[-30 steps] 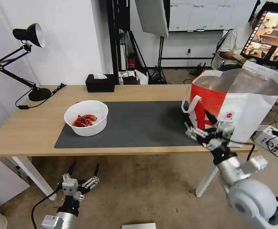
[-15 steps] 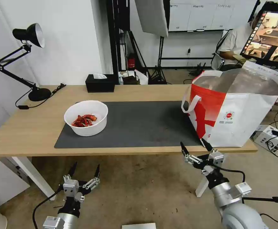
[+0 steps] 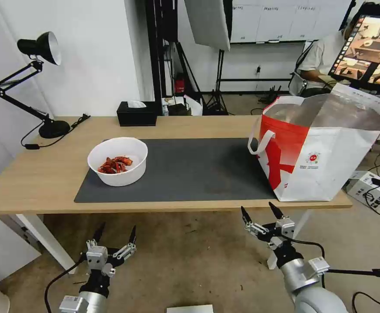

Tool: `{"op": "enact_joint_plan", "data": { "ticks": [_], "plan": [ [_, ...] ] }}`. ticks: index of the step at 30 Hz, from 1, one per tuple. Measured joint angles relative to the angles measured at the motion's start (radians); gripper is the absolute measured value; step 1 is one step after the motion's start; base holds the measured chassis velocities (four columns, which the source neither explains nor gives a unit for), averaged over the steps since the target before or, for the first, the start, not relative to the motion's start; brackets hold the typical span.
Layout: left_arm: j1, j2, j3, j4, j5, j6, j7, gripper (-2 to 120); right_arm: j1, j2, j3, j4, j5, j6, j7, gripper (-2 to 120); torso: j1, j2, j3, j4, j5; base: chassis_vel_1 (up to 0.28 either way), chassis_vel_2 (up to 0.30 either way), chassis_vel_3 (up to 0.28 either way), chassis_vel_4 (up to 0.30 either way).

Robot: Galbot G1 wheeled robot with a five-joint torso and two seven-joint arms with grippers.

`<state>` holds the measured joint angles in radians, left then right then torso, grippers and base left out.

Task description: Pick up the trash from the table and place it into the takeout bag.

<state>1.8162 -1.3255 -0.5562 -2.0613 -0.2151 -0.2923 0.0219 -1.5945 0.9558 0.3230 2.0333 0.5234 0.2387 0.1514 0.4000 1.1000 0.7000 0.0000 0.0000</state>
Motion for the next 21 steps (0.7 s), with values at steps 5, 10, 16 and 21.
{"op": "enact_joint_plan", "data": {
  "ticks": [5, 10, 16, 21],
  "plan": [
    [-0.002, -0.002, 0.002, 0.002, 0.005, -0.004, 0.0, 100, 0.0, 0.0, -0.001, 0.0, 0.001, -0.002, 0.002, 100, 0.0, 0.0, 0.0, 0.0, -0.0001, 0.0, 0.0, 0.0, 0.0],
    [-0.015, 0.027, -0.02, -0.053, 0.0, 0.011, -0.005, 100, 0.0, 0.0, -0.001, 0.0, 0.001, -0.002, 0.003, 100, 0.0, 0.0, 0.0, 0.0, 0.0003, 0.0, 0.0, 0.0, 0.0],
    [-0.086, 0.137, -0.062, -0.097, -0.117, 0.09, -0.038, 100, 0.001, 0.0, -0.001, 0.0, 0.002, -0.003, 0.003, 100, 0.0, 0.0, 0.0, 0.0001, -0.0001, 0.0, 0.0, 0.0, 0.0],
    [-0.197, 0.285, -0.085, -0.09, -0.277, 0.166, -0.096, 100, 0.001, 0.0, -0.001, 0.0, 0.002, -0.003, 0.003, 100, 0.0, 0.0, 0.0, 0.0001, -0.0001, 0.0, 0.0, 0.0, 0.0]
  ]
}}
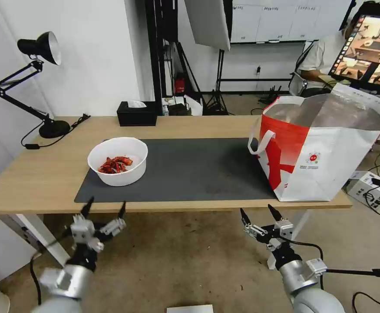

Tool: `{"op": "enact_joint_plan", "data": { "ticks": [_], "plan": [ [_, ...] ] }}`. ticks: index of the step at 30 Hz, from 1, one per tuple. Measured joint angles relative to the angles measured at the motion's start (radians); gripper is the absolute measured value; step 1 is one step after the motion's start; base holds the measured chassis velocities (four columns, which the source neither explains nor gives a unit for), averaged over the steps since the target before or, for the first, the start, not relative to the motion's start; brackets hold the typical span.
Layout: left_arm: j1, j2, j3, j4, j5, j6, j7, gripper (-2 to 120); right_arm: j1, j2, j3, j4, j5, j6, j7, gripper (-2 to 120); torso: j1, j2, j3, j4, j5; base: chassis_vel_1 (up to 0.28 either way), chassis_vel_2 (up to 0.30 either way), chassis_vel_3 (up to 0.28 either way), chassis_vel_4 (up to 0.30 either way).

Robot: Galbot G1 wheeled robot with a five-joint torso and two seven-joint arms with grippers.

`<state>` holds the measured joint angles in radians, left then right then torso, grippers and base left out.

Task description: Pick up the trash from the table and place it into the takeout bag.

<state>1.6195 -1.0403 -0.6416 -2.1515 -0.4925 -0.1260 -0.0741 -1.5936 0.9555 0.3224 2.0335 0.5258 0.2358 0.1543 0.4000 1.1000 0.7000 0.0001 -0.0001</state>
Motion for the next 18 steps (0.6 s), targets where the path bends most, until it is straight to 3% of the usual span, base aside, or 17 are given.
{"op": "enact_joint_plan", "data": {
  "ticks": [1, 3, 4, 6, 7, 10, 18],
  "plan": [
    [0.0, 0.0, 0.0, 0.0, 0.0, 0.0, 0.0, 100, 0.0, 0.0, 0.0, 0.0, 0.0, 0.0, 0.0, 100, 0.0, 0.0, 0.0, 0.0, 0.0, 0.0, 0.0, 0.0, 0.0],
    [-0.076, 0.1, -0.002, 0.021, -0.093, 0.037, -0.036, 100, 0.0, 0.0, 0.0, 0.0, 0.0, 0.0, 0.0, 100, 0.0, 0.0, 0.0, -0.0001, -0.0002, 0.0, 0.0, 0.0, 0.0],
    [-0.076, 0.1, -0.002, 0.021, -0.093, 0.037, -0.036, 100, 0.0, 0.0, 0.0, 0.0, 0.0, 0.0, 0.0, 100, 0.0, 0.0, 0.0, -0.0001, -0.0002, 0.0, 0.0, 0.0, 0.0],
    [-0.156, 0.192, 0.016, 0.053, -0.185, 0.068, -0.077, 100, 0.0, 0.0, 0.0, 0.0, 0.0, 0.0, 0.0, 100, 0.0, 0.0, 0.0, 0.0, -0.0005, 0.0, 0.0, 0.0, 0.0],
    [-0.156, 0.192, 0.016, 0.053, -0.185, 0.068, -0.077, 100, 0.0, 0.0, 0.0, 0.0, 0.0, 0.0, 0.0, 100, 0.0, 0.0, 0.0, 0.0, -0.0005, 0.0, 0.0, 0.0, 0.0],
    [-0.251, 0.313, 0.042, 0.108, -0.308, 0.139, -0.133, 100, 0.0, -0.001, 0.001, 0.0, 0.001, 0.0, 0.0, 100, 0.0, 0.0, 0.0, 0.0001, -0.0003, 0.0, 0.0, 0.0, 0.0],
    [-0.497, 0.447, 0.169, 0.234, -0.477, 0.266, -0.186, 100, 0.0, 0.0, 0.001, 0.001, 0.001, 0.0, 0.0, 100, 0.0, 0.0, 0.0, -0.0003, -0.0002, 0.0, 0.0, 0.0, 0.0]
  ]
}}
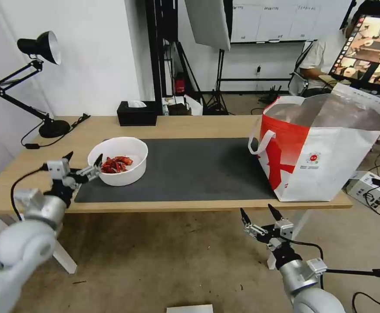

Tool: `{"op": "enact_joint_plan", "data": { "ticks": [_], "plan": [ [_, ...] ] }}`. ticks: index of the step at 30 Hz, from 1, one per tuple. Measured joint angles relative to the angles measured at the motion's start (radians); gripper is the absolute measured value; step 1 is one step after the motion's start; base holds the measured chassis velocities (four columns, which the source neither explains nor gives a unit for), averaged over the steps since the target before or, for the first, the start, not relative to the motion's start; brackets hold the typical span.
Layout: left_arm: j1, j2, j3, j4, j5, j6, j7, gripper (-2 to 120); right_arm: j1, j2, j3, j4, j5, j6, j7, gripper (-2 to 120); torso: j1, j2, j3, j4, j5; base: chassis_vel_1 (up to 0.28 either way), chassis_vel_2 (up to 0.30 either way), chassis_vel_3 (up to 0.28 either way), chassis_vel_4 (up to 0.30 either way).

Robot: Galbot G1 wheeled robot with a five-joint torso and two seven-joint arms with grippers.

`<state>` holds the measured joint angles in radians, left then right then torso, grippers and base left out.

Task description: Pick up the trash from the table and place it into the takeout bag.

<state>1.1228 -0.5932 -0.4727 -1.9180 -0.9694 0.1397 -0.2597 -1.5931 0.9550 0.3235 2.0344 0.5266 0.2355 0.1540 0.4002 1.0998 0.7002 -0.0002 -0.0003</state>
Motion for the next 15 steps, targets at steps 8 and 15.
{"op": "enact_joint_plan", "data": {
  "ticks": [8, 15],
  "plan": [
    [-0.17, 0.082, 0.063, 0.124, -0.182, 0.174, 0.023, 100, 0.0, 0.0, 0.0, 0.0, 0.0, 0.0, 0.0, 100, 0.0, 0.0, 0.0, 0.0003, 0.0002, 0.0, 0.0, 0.0, 0.0],
    [-0.258, 0.099, 0.077, 0.188, -0.33, 0.371, 0.025, 100, 0.0, 0.0, 0.0, 0.001, 0.0, 0.0, 0.0, 100, 0.0, 0.0, 0.0, 0.0003, 0.0002, 0.0, 0.0, 0.0, 0.0]
  ]
}}
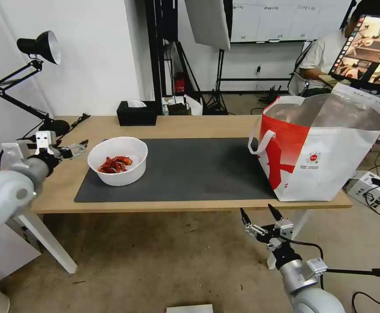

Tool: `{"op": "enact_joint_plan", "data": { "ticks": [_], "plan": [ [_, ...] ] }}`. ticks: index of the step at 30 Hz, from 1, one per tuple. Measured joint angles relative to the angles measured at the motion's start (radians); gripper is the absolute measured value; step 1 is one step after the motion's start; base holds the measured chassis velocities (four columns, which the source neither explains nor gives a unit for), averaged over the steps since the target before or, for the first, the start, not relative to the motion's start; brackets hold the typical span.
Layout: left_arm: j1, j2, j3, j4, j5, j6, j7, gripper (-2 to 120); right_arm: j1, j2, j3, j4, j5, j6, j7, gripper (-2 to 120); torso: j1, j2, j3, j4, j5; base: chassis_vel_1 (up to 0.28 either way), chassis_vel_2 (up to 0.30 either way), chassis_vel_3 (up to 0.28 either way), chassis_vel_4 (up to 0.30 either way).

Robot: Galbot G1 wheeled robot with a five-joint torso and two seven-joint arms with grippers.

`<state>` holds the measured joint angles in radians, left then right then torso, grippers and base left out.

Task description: Pick up the trash from the table and place it into the takeout bag.

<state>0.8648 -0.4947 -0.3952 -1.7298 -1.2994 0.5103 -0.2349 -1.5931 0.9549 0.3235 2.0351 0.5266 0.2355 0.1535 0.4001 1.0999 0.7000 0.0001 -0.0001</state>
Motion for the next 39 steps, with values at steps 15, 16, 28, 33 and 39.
{"op": "enact_joint_plan", "data": {
  "ticks": [15, 16, 28, 33, 39],
  "plan": [
    [-0.172, -0.058, 0.078, 0.171, -0.299, 0.216, -0.063, 100, 0.0, 0.0, 0.0, 0.0, 0.0, 0.0, 0.0, 100, 0.0, 0.0, 0.0, -0.0002, 0.0002, 0.0, 0.0, 0.0, 0.0],
    [-0.179, -0.065, 0.088, 0.176, -0.303, 0.219, -0.06, 100, 0.0, 0.0, 0.0, 0.0, 0.0, 0.0, 0.0, 100, 0.0, 0.0, 0.0, -0.0001, 0.0, 0.0, 0.0, 0.0, 0.0],
    [-0.22, -0.096, 0.183, 0.198, -0.216, 0.214, -0.03, 100, 0.0, 0.0, 0.0, 0.0, 0.0, 0.0, 0.0, 100, 0.0, 0.0, 0.0, -0.0001, 0.0001, 0.0, 0.0, 0.0, 0.0],
    [-0.234, -0.1, 0.207, 0.214, -0.194, 0.2, -0.03, 99, 0.0, 0.0, 0.0, 0.0, 0.0, 0.0, 0.0, 100, 0.0, 0.0, 0.0, -0.0001, 0.0001, 0.0, 0.0, 0.0, 0.0],
    [-0.243, -0.095, 0.224, 0.228, -0.205, 0.199, -0.03, 83, 0.0, 0.0, 0.0, 0.0, 0.0, 0.0, 0.0, 100, 0.0, 0.0, 0.0, 0.0, 0.0001, 0.0, 0.0, 0.0, 0.0]
  ]
}}
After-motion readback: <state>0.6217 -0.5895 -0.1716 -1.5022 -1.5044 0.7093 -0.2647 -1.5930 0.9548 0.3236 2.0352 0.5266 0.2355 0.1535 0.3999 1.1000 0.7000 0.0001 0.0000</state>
